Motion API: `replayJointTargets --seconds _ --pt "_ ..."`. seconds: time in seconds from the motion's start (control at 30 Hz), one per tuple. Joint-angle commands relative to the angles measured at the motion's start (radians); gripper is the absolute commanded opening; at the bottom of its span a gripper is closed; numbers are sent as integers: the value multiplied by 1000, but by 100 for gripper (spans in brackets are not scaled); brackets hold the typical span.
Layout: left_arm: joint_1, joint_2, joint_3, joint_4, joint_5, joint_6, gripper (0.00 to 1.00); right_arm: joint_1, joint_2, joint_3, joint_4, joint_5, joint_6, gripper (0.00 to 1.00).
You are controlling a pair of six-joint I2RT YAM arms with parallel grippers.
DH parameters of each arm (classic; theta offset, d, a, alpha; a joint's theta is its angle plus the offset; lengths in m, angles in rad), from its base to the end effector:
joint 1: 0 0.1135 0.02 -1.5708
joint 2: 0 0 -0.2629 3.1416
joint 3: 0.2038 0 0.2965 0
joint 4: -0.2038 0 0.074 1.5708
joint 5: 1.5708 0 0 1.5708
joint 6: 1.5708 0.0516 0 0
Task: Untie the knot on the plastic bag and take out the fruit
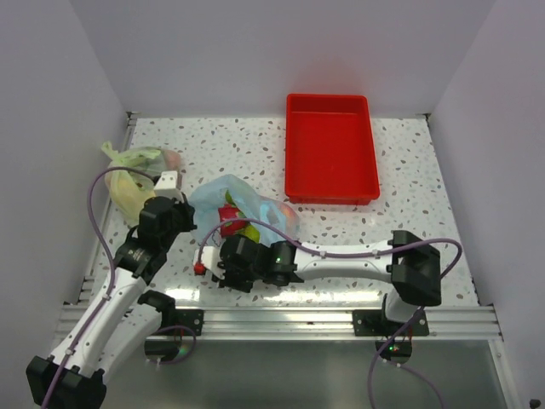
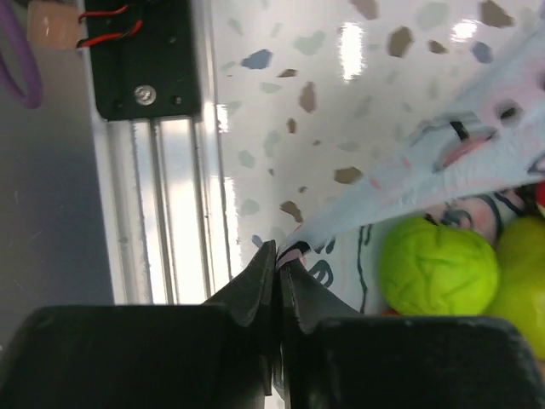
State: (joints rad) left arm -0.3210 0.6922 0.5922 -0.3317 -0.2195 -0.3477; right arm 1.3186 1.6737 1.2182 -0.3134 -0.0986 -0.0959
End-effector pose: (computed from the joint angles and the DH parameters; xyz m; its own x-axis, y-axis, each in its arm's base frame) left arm 0.2175 -0.0605 0.2600 -0.4143 -0.2127 -0.8850 -0.0222 0.9744 -0.2238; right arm 0.1009 0.4121 0.2140 -0.0788 -0.6875 -0.7219 -0.9934 0.1145 -0.0007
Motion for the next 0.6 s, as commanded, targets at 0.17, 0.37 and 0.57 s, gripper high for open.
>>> replayJointTargets --seconds 0.17,0.37,0.57 --pt "8 6 3 42 -6 19 0 96 144 46 -118 -122 -44 0" --pt "8 3 1 46 3 19 0 94 46 122 -173 -41 -24 46" --pt "8 0 1 49 17 21 0 94 -29 211 -225 259 33 57"
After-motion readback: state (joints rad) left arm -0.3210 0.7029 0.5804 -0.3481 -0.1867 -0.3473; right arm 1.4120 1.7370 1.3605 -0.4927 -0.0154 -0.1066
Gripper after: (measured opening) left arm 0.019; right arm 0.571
